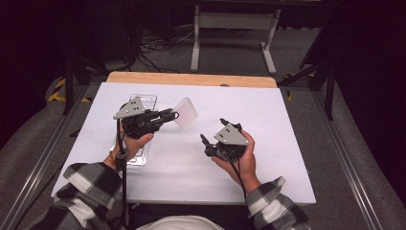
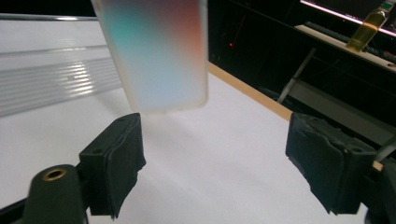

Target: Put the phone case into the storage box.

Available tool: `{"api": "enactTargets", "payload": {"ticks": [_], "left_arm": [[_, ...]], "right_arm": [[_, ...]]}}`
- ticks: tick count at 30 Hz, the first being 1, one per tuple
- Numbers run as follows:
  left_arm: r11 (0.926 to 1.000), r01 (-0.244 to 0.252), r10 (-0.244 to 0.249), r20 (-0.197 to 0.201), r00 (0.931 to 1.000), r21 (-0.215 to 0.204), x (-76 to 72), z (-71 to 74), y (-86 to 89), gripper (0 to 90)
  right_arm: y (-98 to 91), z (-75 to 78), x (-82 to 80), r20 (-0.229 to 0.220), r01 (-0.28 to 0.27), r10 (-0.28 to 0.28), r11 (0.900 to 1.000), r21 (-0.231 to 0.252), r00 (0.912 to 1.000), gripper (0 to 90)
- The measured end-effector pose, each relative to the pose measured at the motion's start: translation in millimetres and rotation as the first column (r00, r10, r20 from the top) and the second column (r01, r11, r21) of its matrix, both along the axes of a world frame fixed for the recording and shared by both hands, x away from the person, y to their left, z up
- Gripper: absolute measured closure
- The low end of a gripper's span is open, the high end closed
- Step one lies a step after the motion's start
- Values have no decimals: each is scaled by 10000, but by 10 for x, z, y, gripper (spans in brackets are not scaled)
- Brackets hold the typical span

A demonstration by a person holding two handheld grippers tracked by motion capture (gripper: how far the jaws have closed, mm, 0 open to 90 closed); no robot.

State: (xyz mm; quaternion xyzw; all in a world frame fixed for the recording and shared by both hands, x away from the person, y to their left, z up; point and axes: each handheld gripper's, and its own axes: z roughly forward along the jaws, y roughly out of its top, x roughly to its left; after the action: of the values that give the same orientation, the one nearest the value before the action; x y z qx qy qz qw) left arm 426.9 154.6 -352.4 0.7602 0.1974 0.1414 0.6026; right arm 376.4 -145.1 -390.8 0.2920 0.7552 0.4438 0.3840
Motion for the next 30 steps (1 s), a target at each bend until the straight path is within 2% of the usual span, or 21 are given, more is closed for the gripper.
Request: {"api": "enactTargets", "payload": {"ticks": [1, 2, 5, 7, 9, 10, 13, 23, 25, 30], "left_arm": [[10000, 4, -5, 145, 9999, 59, 4, 6, 12, 805], [10000, 78, -78, 70, 9999, 49, -3, 9, 19, 805], [9999, 64, -66, 203, 9998, 141, -6, 20, 43, 805], [9998, 111, -113, 161, 9998, 148, -11, 25, 61, 805], [9997, 113, -118, 212, 9997, 196, -17, 31, 81, 805], [9998, 72, -79, 362, 9993, 192, -17, 32, 87, 805], [9997, 90, -100, 403, 9991, 241, -42, 47, 115, 805], [9989, 41, -76, 721, 9974, 475, -72, 57, 185, 805], [9986, 2, -40, 718, 9974, 522, -69, 59, 203, 805], [9977, -31, -21, 757, 9971, 681, -84, 54, 204, 805]], "right_arm": [[-58, -13, -9, 17, 134, -134, 9999, 19, 9999, 196], [-112, -23, -17, -18, 195, -194, 9998, 28, 9998, 196], [-239, -50, -40, -101, 393, -392, 9992, 17, 9992, 195], [-296, -65, -55, -115, 502, -503, 9987, -67, 9987, 195], [-344, -84, -71, -140, 583, -584, 9983, -94, 9982, 195], [-365, -95, -76, -163, 614, -616, 9980, -128, 9980, 195], [-419, -111, -102, -92, 732, -734, 9969, -286, 9973, 190], [-589, -143, -206, 326, 329, -339, 9990, 297, 9989, 151], [-614, -152, -221, 429, 331, -342, 9991, 266, 9985, 153], [-676, -174, -231, 361, 420, -424, 9990, 122, 9984, 153]]}}
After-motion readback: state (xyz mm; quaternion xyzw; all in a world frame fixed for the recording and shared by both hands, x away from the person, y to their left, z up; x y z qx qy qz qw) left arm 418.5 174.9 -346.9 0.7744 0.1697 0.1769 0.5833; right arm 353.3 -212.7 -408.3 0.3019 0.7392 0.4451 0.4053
